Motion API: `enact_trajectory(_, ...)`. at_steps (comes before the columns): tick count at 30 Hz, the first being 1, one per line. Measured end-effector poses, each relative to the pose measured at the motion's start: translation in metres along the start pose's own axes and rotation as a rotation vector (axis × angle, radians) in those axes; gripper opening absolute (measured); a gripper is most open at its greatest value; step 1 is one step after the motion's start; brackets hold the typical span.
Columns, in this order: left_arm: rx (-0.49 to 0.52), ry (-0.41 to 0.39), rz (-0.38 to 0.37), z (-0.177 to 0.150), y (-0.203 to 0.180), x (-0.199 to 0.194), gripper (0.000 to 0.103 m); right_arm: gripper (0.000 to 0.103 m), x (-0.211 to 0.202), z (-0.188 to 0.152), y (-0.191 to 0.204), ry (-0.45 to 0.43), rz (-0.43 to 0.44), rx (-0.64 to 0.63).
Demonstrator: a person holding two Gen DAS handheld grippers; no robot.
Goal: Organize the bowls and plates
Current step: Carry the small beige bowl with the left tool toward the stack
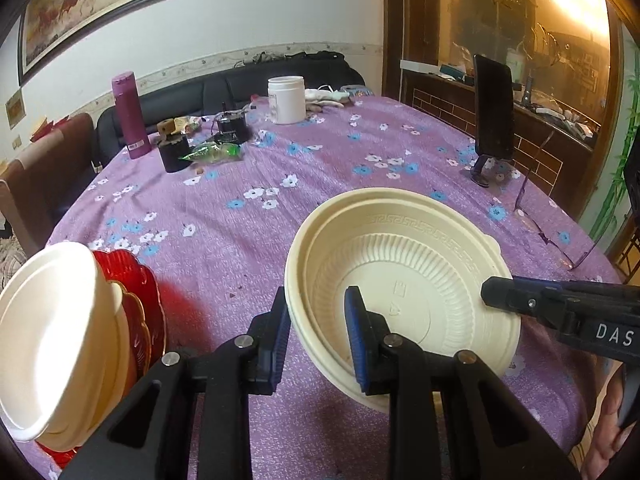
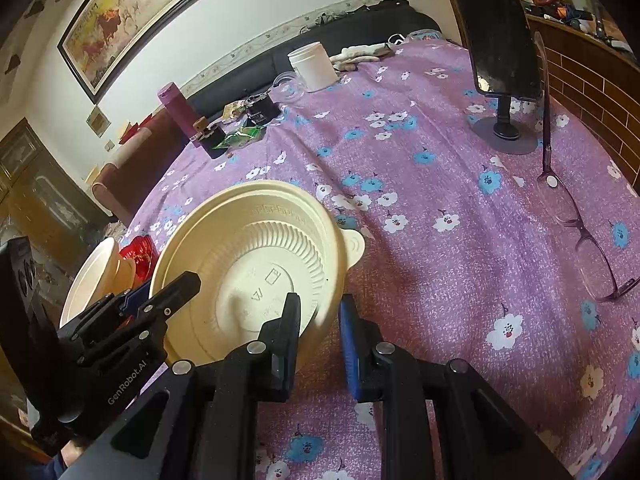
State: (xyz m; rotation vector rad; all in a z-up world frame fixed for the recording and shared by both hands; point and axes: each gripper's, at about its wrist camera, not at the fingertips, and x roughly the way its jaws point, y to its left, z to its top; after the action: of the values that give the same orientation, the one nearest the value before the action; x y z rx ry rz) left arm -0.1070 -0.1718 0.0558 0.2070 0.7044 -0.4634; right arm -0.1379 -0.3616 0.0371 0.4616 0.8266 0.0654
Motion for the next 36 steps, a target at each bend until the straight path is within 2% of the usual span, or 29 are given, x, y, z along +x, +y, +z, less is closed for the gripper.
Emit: enact_trajectory(36, -0.031, -0.079, 0.02, 0.0, 0.02, -0.027, 0.026, 0.021, -0.015, 0.002, 0.031, -0.017, 0.034, -0.034)
